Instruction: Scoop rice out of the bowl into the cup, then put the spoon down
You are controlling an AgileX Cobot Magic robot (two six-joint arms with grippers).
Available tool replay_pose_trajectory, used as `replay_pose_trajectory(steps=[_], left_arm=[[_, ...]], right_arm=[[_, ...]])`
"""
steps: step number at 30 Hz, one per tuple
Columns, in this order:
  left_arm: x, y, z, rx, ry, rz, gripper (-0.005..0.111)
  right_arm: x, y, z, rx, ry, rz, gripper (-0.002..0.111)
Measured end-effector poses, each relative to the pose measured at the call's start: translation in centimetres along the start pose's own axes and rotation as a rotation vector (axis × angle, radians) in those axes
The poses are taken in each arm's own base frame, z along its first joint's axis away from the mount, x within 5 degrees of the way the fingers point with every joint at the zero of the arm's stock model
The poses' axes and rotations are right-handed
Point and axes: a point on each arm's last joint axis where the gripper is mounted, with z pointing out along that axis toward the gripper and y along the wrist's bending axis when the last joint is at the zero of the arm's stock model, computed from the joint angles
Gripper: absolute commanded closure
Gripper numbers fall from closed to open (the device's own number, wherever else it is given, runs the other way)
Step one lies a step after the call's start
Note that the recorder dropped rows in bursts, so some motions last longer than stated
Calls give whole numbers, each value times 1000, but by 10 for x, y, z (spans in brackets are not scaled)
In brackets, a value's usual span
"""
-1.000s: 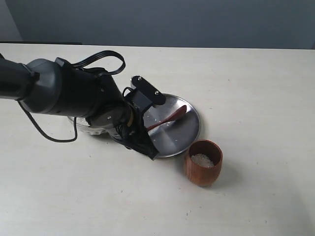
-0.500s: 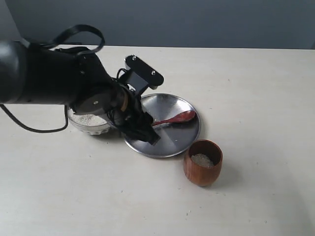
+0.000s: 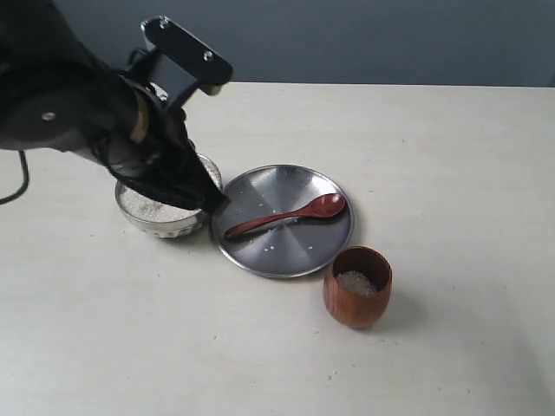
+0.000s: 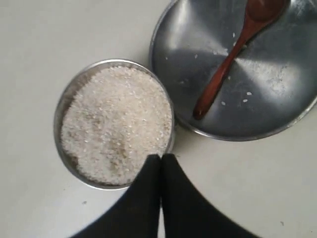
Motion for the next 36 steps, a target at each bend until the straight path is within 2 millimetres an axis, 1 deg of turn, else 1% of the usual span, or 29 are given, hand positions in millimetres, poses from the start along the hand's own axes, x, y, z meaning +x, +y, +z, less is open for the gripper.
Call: replay_pose_trajectory(steps=[2, 6, 10, 14, 19, 24, 27, 31, 36], left_arm=[[1, 7, -16, -21, -28, 0, 106], [9, 19, -40, -84, -23, 3, 106], [21, 30, -63, -137, -37, -9, 106], [37, 39, -85, -159, -99, -72, 106], [65, 50, -113, -181, -191, -127, 106], [99, 60, -136, -210, -258, -160, 106], [121, 65, -147, -222, -283, -186, 106], [149, 69, -155, -233, -304, -221, 106], [183, 69, -159, -203, -334, -278, 106]], right_arm=[[0, 0, 0, 0, 0, 0, 108], [0, 0, 0, 0, 0, 0, 108], [0, 0, 0, 0, 0, 0, 108], [0, 0, 0, 0, 0, 0, 108], [0, 0, 0, 0, 0, -2, 108], [0, 0, 0, 0, 0, -2, 108], [0, 0, 0, 0, 0, -2, 108], [0, 0, 0, 0, 0, -2, 108], [0, 0, 0, 0, 0, -2, 108]])
